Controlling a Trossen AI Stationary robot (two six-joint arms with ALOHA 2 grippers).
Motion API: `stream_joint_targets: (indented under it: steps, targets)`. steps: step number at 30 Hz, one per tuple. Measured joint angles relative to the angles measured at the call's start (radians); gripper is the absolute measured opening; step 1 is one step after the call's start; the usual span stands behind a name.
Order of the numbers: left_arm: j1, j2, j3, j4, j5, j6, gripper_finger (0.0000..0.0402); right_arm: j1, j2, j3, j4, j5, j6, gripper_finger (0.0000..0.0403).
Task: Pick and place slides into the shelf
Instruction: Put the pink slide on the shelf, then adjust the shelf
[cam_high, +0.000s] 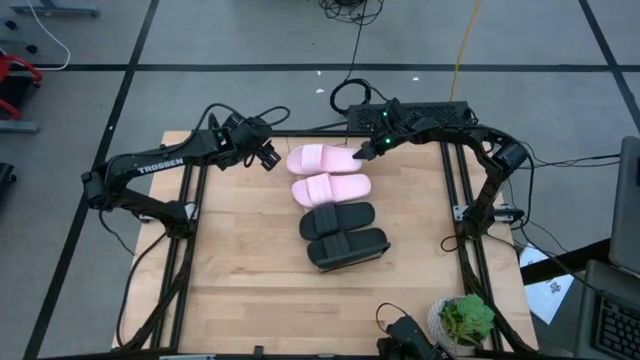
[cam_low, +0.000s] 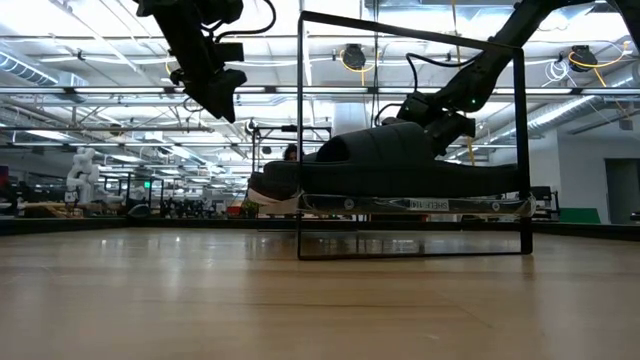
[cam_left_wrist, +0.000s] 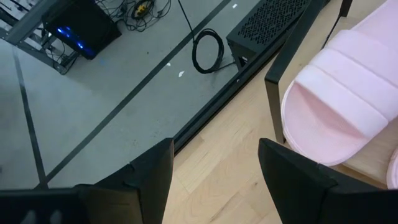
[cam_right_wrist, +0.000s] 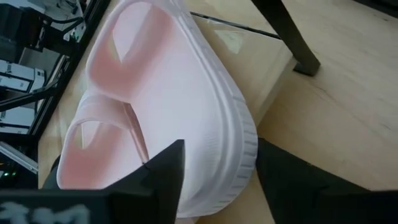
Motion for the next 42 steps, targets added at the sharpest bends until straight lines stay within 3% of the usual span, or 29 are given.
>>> stream_joint_targets:
  steps: [9,24,31,36,42]
  targets:
    - [0.0,0.0,0.0,0.0,0.0,0.0,0.0234,0.0,0.0,0.0,0.001,0.05,-0.007,0.0233]
    - [0.026,0.0,0.0,0.0,0.001,0.021,0.0234,-0.033,-0.009,0.0,-0.002,0.123,-0.01,0.0238]
    - [0.085,0.008,0.0,0.001,0.104,0.008,0.0234,-0.081,-0.041,0.0,0.015,0.125,-0.007,0.0238]
    - [0.108,0.058,0.0,0.028,0.18,-0.011,0.0234,-0.094,-0.07,0.001,0.133,0.128,-0.007,0.0238]
    - [0.115,0.136,0.0,0.125,0.183,0.029,0.0234,-0.092,-0.092,0.002,0.249,0.123,-0.003,0.0238]
